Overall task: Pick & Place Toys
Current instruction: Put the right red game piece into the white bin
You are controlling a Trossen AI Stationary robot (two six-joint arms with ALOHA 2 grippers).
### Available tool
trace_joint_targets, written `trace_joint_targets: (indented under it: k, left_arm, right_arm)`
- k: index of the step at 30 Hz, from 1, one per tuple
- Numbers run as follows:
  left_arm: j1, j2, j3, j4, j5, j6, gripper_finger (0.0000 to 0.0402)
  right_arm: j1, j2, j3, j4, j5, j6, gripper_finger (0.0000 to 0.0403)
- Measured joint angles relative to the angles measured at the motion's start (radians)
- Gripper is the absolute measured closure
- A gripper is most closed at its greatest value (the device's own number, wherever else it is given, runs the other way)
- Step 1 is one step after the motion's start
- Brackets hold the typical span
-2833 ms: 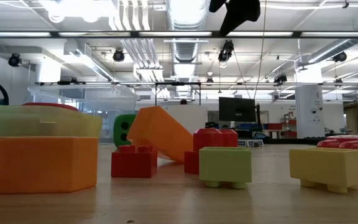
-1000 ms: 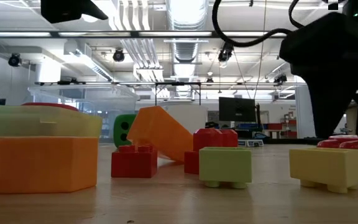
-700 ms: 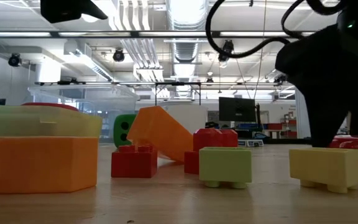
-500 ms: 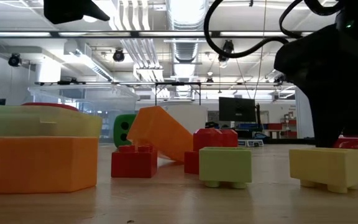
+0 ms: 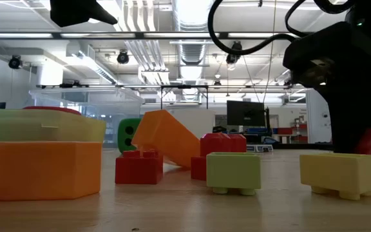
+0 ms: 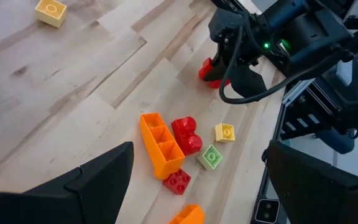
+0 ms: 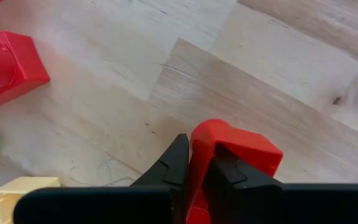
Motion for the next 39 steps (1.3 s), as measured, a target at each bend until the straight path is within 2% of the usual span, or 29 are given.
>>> trace_joint_targets:
  k: [9,14,18,25,33,39]
  left_arm:
    - [0.000,0.000,0.000,0.000,0.000,-0.028,0.0050]
    - [0.000,0.000,0.000,0.006,0.000,-0.109,0.0050]
    - [-0.003,0.000,0.000,0.055,0.001,-0.096,0.0050]
    - [-0.010,0.001,0.000,0.267,0.010,0.008,0.0050]
    - [-0.014,0.011,0.001,0.597,-0.039,0.198,0.0050]
    - [-0.017,0.011,0.001,0.625,-0.097,0.278,0.0050]
  right_arm:
    - [-0.004,-0.012,0.026,0.001,0.006,-0.068,0.0384]
    - [-0.005,-0.063,0.118,0.005,0.099,-0.193,0.0384]
    - [-0.021,-0.100,0.223,0.010,0.196,-0.340,0.0385]
    - [-0.062,-0.149,0.418,0.060,0.316,-0.642,0.0385]
    - [-0.106,-0.150,0.558,0.240,0.315,-0.900,0.0385]
    - [-0.134,-0.150,0.586,0.421,0.267,-1.012,0.0385]
